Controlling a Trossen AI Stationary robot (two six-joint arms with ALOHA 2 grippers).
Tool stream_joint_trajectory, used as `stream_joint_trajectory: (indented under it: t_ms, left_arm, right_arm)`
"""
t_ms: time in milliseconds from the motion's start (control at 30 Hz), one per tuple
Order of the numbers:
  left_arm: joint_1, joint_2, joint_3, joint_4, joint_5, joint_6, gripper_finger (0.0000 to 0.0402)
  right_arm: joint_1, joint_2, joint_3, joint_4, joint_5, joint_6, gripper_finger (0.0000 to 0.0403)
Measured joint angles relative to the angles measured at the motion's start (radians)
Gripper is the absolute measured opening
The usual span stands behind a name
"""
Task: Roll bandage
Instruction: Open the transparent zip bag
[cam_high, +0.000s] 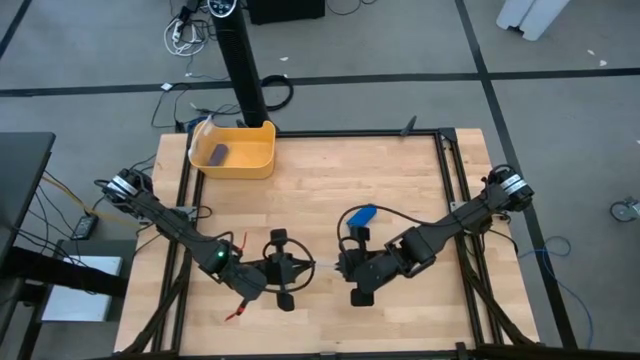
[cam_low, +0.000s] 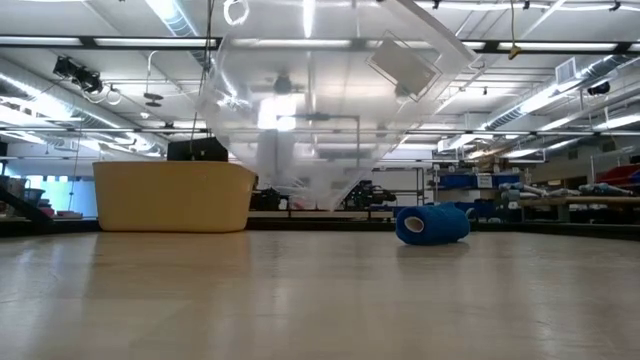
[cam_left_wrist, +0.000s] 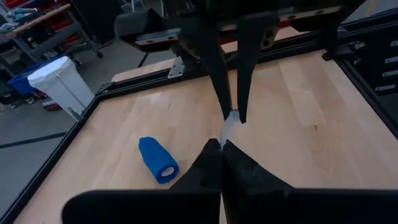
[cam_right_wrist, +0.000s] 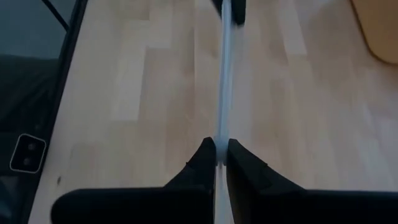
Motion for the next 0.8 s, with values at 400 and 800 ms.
stream_joint_trajectory:
  t_ms: [400, 800]
  left_arm:
    - [-0.002, -0.003, 0.000, 0.004, -0.009, -0.022, 0.0000]
    - [-0.015, -0.004, 0.001, 0.011, -0.011, -0.024, 0.0000]
  right_arm:
    - [0.040, 0.000, -0.002, -0.115, -0.001, 0.103, 0.0018]
    - [0.064, 0.001, -0.002, -0.195, -0.006, 0.182, 0.0018]
